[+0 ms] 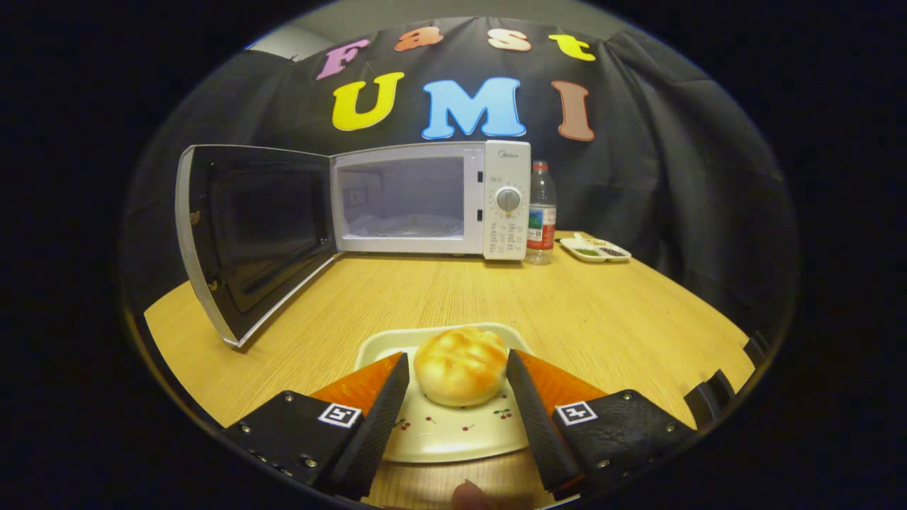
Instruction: Open the microwave, put the food inside, and close the microwave door.
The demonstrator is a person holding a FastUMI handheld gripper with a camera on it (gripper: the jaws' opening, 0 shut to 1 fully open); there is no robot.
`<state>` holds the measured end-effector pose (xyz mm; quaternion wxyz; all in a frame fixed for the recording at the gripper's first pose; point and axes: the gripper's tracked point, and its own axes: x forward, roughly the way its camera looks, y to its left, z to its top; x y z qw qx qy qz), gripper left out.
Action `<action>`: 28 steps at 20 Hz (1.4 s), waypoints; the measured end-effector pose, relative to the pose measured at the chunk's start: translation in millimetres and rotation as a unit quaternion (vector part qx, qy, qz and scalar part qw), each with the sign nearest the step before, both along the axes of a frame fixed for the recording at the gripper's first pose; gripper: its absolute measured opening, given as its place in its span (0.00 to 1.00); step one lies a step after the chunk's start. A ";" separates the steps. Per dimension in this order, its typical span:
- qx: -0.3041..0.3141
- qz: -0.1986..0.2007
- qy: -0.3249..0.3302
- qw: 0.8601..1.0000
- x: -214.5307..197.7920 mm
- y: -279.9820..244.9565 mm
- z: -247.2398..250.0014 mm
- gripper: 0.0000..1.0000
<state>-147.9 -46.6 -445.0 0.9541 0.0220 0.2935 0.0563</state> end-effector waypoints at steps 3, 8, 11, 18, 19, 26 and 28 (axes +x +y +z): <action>0.015 -0.002 0.034 0.999 6.5 0.8 -13.9 0.85; 0.030 0.010 0.035 0.999 7.1 4.4 -9.7 0.74; 0.028 0.021 0.011 0.999 7.4 8.7 12.7 0.73; 0.022 0.060 -0.033 0.997 29.7 36.6 58.4 0.73; 0.022 0.064 -0.038 0.997 35.9 42.0 65.1 0.73; 0.036 0.090 -0.074 0.993 91.6 86.8 101.9 0.73; 0.056 0.092 -0.065 0.992 112.1 105.5 102.9 0.73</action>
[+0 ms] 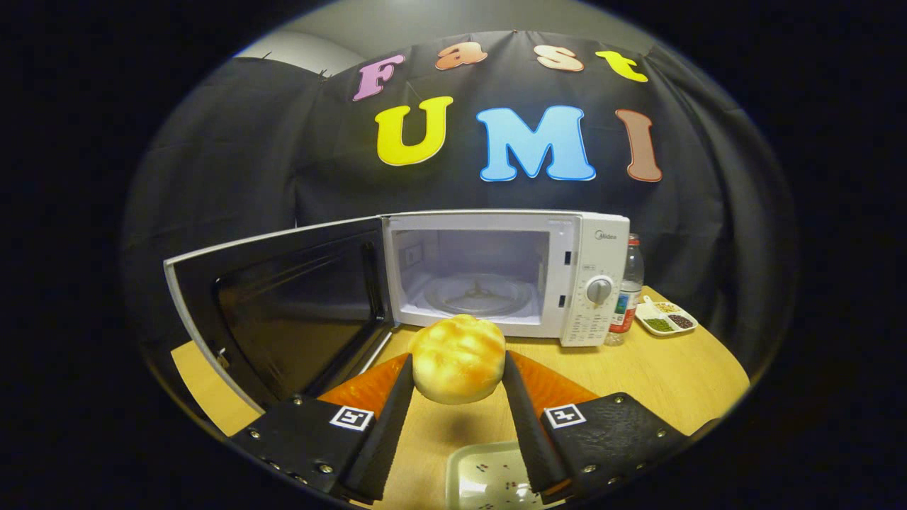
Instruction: Open the microwave, put the food inside, and close the microwave door.
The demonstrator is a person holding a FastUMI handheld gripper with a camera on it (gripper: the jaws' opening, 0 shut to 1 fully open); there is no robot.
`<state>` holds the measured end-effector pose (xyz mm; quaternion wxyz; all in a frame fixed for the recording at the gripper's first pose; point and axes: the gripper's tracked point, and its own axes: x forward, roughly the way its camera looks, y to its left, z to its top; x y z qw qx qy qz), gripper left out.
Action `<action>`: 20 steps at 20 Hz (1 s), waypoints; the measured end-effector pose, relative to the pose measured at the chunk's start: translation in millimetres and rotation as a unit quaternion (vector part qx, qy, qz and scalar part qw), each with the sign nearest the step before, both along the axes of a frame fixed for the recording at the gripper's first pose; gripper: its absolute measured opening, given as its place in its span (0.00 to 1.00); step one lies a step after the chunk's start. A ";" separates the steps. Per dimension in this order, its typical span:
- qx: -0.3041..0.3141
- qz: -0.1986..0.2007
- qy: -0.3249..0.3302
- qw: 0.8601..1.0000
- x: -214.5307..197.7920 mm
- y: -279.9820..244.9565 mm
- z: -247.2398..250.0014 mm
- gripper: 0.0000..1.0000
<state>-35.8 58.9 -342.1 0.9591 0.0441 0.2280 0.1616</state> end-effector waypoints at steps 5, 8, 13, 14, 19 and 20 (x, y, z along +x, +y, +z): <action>0.030 -0.028 0.012 0.999 55.0 27.9 0.3 0.73; 0.073 -0.054 0.013 0.996 89.1 35.9 -4.8 0.73; 0.123 -0.108 0.001 0.986 149.7 43.7 -18.6 0.73; 0.124 -0.112 0.004 0.986 159.4 44.6 -26.8 0.73; 0.161 -0.139 0.050 0.976 193.8 56.6 -68.1 0.73; 0.167 -0.145 0.052 0.974 199.6 57.9 -72.4 0.73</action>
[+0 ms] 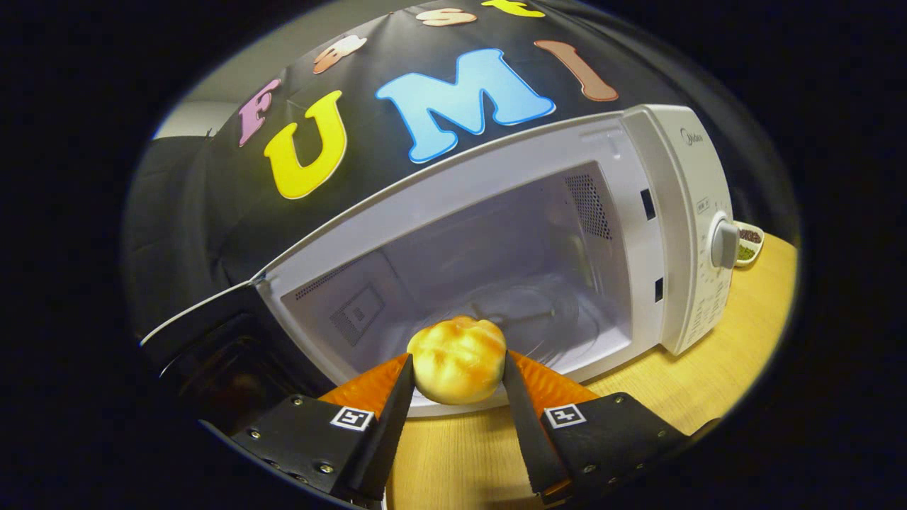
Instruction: Open the microwave, put the food inside, and close the microwave door.
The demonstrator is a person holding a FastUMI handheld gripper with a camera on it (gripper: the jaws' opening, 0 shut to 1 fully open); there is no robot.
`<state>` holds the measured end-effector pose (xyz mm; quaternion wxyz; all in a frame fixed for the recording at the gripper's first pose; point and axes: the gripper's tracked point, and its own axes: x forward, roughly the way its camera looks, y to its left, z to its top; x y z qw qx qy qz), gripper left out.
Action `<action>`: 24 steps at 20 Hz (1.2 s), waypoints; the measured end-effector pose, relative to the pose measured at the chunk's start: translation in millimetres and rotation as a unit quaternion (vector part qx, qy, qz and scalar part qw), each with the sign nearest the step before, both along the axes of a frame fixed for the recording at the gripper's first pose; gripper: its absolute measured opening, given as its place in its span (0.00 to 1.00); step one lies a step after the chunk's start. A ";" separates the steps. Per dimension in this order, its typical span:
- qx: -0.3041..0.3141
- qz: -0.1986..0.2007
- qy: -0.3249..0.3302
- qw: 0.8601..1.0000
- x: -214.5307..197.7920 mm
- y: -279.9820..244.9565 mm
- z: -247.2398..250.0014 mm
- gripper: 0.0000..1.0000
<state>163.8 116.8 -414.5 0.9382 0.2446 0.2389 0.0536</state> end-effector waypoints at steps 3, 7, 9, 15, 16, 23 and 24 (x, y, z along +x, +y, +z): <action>0.007 -0.012 0.019 1.000 20.5 3.1 -13.4 0.73; 0.028 -0.026 0.021 0.999 37.6 9.9 -18.6 0.73; 0.024 -0.029 0.026 0.999 44.1 12.8 -25.5 0.73; 0.013 -0.037 0.026 0.999 48.6 10.6 -34.1 0.79; 0.014 -0.036 0.019 0.999 49.9 11.5 -30.8 0.86; 0.041 -0.026 0.010 0.999 43.8 17.0 -17.0 0.96; 0.048 -0.017 0.010 0.999 36.9 19.7 -11.4 0.96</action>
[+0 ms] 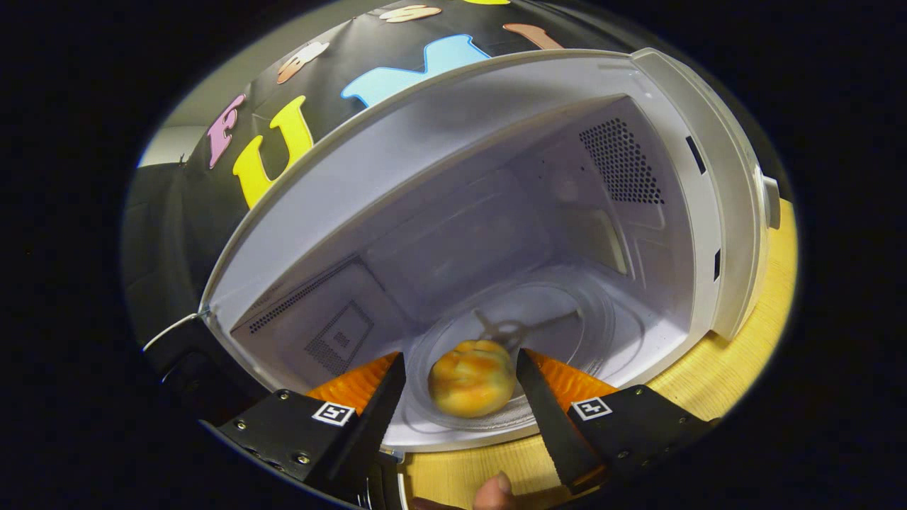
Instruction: Open the microwave, put the food inside, and close the microwave door.
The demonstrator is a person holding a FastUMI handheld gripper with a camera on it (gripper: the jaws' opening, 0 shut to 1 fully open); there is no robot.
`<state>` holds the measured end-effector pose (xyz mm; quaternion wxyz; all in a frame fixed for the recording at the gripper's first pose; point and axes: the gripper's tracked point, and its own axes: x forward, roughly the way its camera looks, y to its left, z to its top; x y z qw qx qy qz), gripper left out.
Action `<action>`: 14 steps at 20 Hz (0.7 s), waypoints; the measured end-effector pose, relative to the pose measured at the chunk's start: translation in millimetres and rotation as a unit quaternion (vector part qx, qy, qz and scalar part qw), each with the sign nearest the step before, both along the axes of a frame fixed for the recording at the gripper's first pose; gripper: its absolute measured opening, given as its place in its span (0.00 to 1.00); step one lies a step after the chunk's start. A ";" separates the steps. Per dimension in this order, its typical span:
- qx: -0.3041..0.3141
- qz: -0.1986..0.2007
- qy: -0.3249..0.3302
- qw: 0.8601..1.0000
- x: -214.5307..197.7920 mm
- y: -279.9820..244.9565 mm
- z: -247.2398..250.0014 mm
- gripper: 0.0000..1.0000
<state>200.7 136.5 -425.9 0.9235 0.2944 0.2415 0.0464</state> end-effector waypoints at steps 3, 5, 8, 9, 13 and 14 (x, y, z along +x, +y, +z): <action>-0.008 0.030 -0.029 0.999 -28.2 0.1 29.8 0.96; -0.016 0.060 -0.063 0.996 -57.3 1.2 60.4 0.95; -0.004 0.110 -0.111 0.988 -114.2 8.2 112.1 0.95; -0.002 0.127 -0.126 0.984 -132.2 10.0 128.8 0.95; 0.006 0.165 -0.187 0.969 -190.4 11.3 195.5 0.95; 0.012 0.167 -0.201 0.965 -203.4 11.8 212.3 0.95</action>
